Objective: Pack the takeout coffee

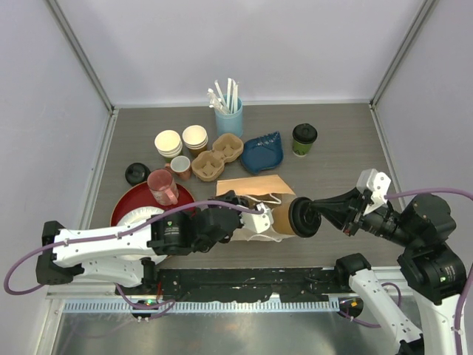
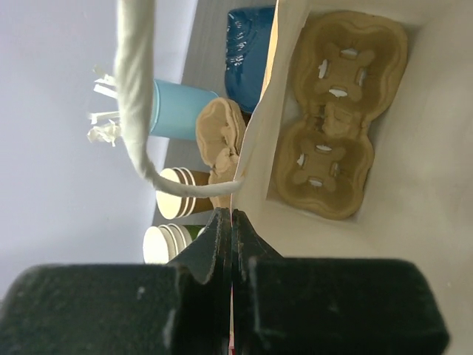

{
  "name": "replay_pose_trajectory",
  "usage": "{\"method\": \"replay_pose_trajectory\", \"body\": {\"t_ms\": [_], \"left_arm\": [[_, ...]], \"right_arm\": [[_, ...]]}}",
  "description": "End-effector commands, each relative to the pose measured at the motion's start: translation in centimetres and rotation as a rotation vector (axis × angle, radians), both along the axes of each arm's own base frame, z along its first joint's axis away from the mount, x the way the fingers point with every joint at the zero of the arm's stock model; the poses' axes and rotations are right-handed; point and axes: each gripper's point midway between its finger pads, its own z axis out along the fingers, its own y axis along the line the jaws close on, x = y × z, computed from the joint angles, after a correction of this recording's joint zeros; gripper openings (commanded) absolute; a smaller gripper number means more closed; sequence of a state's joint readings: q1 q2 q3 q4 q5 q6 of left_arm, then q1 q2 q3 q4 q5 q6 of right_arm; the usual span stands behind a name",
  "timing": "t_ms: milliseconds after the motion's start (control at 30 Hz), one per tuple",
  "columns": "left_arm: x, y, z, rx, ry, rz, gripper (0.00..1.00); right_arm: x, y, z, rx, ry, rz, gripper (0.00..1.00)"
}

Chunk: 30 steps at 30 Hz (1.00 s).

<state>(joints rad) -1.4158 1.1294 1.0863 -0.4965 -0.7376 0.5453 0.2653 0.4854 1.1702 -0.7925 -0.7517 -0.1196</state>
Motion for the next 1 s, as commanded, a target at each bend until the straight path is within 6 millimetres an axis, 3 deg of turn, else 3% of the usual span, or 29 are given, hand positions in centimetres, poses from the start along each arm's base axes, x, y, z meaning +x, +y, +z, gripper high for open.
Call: {"method": "replay_pose_trajectory", "body": {"t_ms": [0, 167, 467, 633, 967], "left_arm": [[-0.2, 0.2, 0.9, -0.107, 0.075, 0.032, 0.00], [0.4, 0.9, -0.1, -0.124, 0.130, 0.081, 0.00], [0.5, 0.4, 0.3, -0.170, 0.174, 0.103, 0.00], [1.8, 1.0, 0.5, -0.238, 0.233, 0.189, 0.00], [1.1, 0.0, -0.3, -0.230, 0.310, 0.161, 0.00]], "right_arm": [[0.7, 0.2, -0.9, 0.004, -0.007, 0.000, 0.01], [1.9, -0.5, -2.3, -0.060, -0.021, -0.055, 0.01], [3.0, -0.3, -3.4, -0.075, -0.040, -0.053, 0.01], [3.1, 0.0, -3.6, -0.069, -0.054, -0.035, 0.01], [6.1, 0.8, -3.3, -0.035, -0.164, -0.052, 0.01]]}}
